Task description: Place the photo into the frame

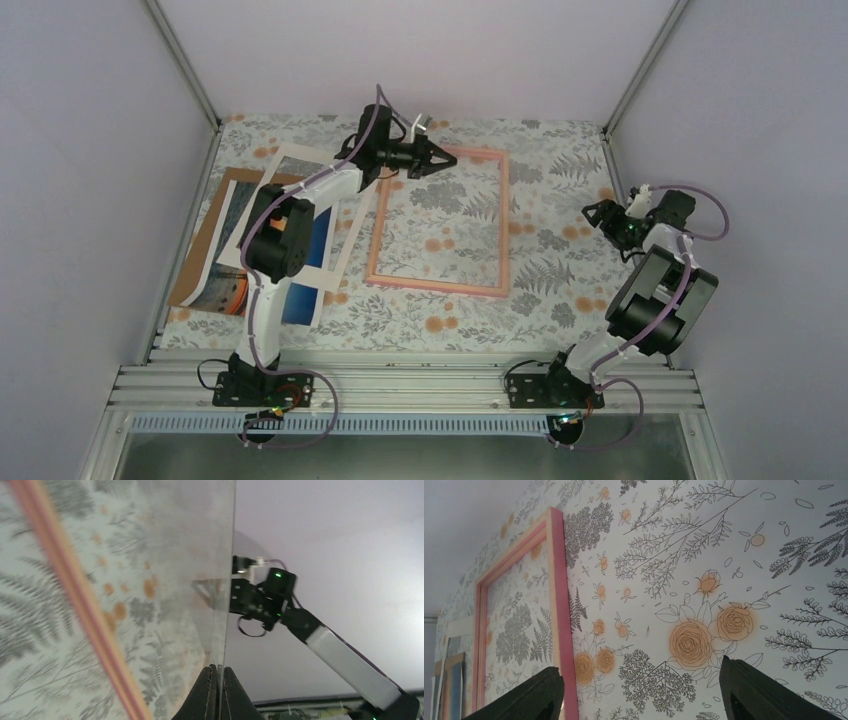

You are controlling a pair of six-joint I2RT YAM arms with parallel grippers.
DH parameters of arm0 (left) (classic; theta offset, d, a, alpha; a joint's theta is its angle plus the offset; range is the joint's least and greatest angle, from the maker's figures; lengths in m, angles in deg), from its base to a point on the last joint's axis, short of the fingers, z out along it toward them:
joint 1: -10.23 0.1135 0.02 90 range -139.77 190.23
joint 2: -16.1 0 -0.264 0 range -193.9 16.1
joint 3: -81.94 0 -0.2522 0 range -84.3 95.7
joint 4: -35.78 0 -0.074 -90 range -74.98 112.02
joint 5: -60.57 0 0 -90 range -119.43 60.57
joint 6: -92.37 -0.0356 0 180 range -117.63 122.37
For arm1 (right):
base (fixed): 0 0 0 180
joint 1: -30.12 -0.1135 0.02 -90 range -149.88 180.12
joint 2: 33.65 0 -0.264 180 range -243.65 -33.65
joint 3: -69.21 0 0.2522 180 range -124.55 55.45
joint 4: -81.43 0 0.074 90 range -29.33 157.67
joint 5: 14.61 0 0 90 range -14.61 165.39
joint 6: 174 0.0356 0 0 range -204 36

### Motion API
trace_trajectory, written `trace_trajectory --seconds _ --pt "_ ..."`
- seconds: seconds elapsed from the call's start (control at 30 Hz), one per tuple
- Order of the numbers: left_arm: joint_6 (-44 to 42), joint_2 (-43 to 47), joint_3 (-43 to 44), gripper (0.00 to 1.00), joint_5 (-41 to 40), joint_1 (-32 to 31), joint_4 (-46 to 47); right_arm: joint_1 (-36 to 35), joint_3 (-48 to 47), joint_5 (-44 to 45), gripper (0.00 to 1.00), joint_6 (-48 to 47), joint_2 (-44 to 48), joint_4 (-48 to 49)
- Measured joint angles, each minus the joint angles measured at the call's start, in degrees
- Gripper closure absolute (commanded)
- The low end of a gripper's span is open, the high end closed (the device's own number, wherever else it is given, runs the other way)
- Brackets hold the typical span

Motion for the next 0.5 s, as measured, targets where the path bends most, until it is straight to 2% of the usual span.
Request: trace_trajectory --seconds 0.3,0.5 --pt "-8.39 -0.09 -10.6 0.98 -11.5 2.78 -12.52 -0.5 0.39 -0.48 0.23 -1.16 0.0 -0.44" --pt "-11.96 -0.2 -12.11 0.98 -15.8 3.54 -13.55 -2.08 0.68 -2.14 0.23 -1.4 0.0 -0.55"
